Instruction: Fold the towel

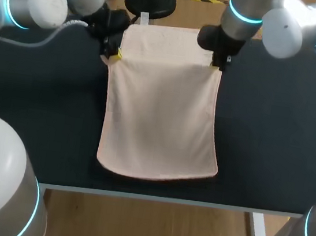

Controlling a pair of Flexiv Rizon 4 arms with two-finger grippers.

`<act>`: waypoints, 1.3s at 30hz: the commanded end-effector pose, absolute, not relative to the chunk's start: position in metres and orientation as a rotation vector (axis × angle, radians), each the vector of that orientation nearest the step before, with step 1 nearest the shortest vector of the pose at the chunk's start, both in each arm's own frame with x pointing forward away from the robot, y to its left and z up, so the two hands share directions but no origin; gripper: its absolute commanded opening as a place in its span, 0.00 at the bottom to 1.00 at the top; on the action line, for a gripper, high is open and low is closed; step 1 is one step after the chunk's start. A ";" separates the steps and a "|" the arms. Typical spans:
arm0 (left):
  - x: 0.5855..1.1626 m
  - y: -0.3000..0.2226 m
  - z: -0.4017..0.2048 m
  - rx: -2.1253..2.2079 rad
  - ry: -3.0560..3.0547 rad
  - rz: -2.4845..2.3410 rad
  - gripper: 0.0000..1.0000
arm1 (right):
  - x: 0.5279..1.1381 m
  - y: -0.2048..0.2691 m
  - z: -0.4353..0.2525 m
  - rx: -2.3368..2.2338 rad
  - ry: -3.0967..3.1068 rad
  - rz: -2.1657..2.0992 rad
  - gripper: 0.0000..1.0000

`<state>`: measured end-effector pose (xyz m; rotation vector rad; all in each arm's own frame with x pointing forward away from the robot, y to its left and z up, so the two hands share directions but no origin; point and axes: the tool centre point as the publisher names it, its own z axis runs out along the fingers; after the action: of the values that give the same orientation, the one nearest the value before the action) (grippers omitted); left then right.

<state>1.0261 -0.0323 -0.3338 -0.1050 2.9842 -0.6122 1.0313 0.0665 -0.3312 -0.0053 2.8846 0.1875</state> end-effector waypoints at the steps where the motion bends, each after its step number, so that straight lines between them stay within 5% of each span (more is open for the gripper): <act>1: 1.018 -0.018 -0.299 -0.090 2.945 -0.631 0.00 | 1.025 0.060 -0.288 -0.026 2.871 0.209 0.00; 39: 1.153 -0.030 -0.099 -0.257 2.376 -0.808 0.00 | 1.152 0.065 -0.089 -0.184 2.472 0.468 0.00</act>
<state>1.1459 -0.0267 -0.1020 -0.2476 2.3787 -0.8137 1.1358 0.0647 -0.0896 -0.1773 2.4605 0.4599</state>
